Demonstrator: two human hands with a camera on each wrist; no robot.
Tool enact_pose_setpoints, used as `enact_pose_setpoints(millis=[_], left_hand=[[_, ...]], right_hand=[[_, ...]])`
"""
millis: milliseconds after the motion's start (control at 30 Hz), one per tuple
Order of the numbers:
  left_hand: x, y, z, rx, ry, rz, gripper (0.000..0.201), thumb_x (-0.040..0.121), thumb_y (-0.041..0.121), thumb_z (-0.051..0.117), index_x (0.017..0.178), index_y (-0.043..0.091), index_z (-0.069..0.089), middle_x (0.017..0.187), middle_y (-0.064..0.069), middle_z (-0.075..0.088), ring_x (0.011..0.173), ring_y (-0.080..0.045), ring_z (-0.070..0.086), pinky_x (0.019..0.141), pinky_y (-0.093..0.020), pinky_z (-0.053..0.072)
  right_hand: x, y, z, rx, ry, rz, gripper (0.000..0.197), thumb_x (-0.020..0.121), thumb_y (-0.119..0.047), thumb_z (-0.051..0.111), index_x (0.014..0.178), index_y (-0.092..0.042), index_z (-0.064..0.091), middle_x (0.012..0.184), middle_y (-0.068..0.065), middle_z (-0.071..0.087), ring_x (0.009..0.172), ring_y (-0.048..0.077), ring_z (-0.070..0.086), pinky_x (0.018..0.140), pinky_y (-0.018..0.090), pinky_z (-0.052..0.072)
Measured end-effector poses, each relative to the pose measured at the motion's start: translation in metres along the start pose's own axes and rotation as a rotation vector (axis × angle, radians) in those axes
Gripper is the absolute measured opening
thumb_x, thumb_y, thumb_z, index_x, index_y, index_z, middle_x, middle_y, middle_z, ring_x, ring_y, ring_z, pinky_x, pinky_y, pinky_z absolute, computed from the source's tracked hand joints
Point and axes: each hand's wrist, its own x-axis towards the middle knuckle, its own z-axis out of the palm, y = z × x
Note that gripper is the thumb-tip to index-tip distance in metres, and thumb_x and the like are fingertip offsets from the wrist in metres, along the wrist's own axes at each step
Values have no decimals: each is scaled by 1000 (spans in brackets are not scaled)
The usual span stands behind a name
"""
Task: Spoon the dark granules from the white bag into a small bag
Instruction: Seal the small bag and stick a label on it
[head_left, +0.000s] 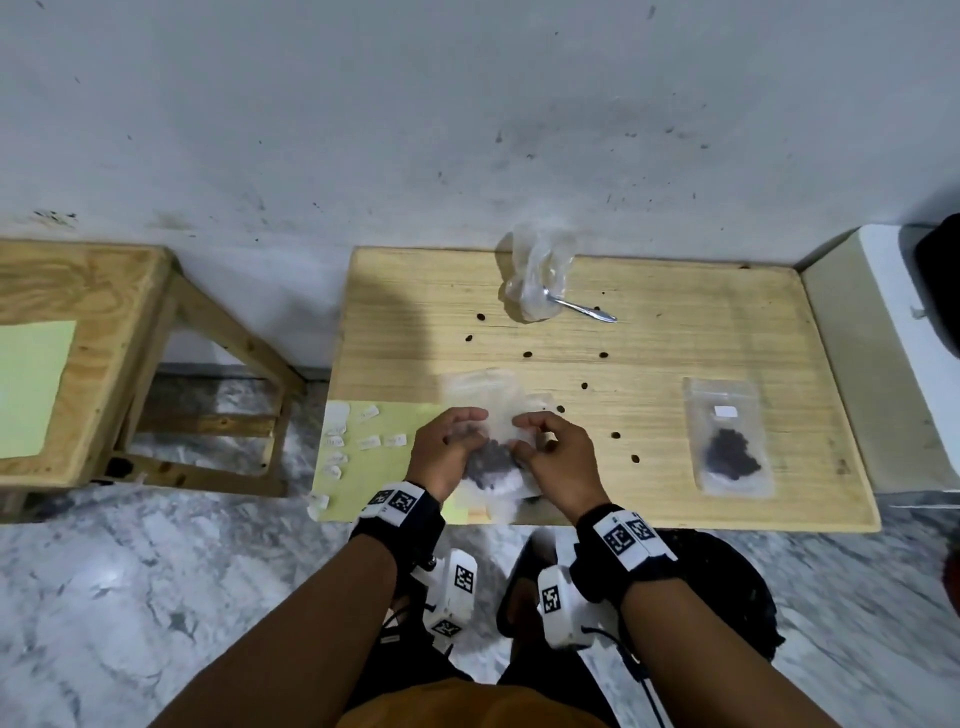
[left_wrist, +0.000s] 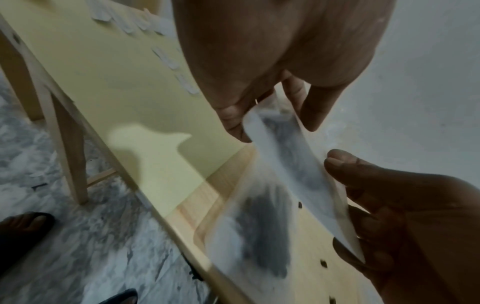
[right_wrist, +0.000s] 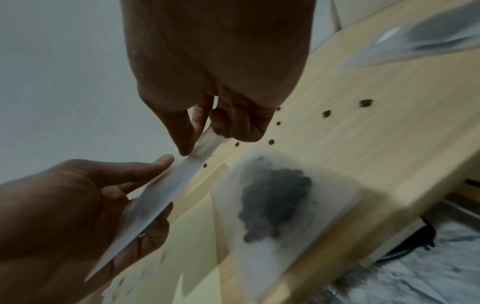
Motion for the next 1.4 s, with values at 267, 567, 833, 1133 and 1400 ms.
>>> enact_pose_setpoints(millis=[267, 567, 833, 1133, 1400], left_hand=[[20, -4, -82, -68, 171, 55, 26, 85, -11, 59, 103, 6, 68, 88, -5, 66, 81, -12, 63, 66, -18, 52], [28, -29, -163, -212, 362, -18, 18, 91, -6, 58, 104, 4, 64, 75, -10, 62, 63, -24, 56, 51, -30, 48], [30, -37, -180, -187, 329, 4, 22, 88, -11, 57, 97, 7, 65, 79, -10, 61, 74, -24, 56, 58, -21, 49], [21, -24, -178, -219, 336, 19, 14, 89, -13, 57, 95, -1, 62, 70, -9, 55, 49, -3, 56, 50, -17, 47], [18, -2, -151, -103, 251, 80, 42, 77, -14, 67, 93, 25, 68, 102, -7, 70, 76, -11, 66, 65, -23, 55]], right_hand=[[10, -33, 67, 23, -50, -17, 16, 94, -9, 60, 106, -19, 65, 102, -2, 68, 87, 11, 60, 70, 12, 44], [15, -31, 136, -450, -155, 104, 31, 82, -35, 67, 113, -29, 66, 101, -12, 66, 96, 14, 62, 82, 25, 46], [27, -36, 158, -482, -148, 183, 13, 77, -33, 67, 88, -27, 68, 91, -12, 69, 83, 17, 63, 73, 24, 46], [30, -39, 143, -70, -58, 225, 24, 75, -12, 79, 61, -21, 61, 73, -3, 67, 77, 21, 63, 76, 33, 50], [24, -97, 134, 167, -106, 8, 32, 75, 1, 79, 90, -19, 58, 70, -3, 65, 70, 9, 64, 70, 20, 49]])
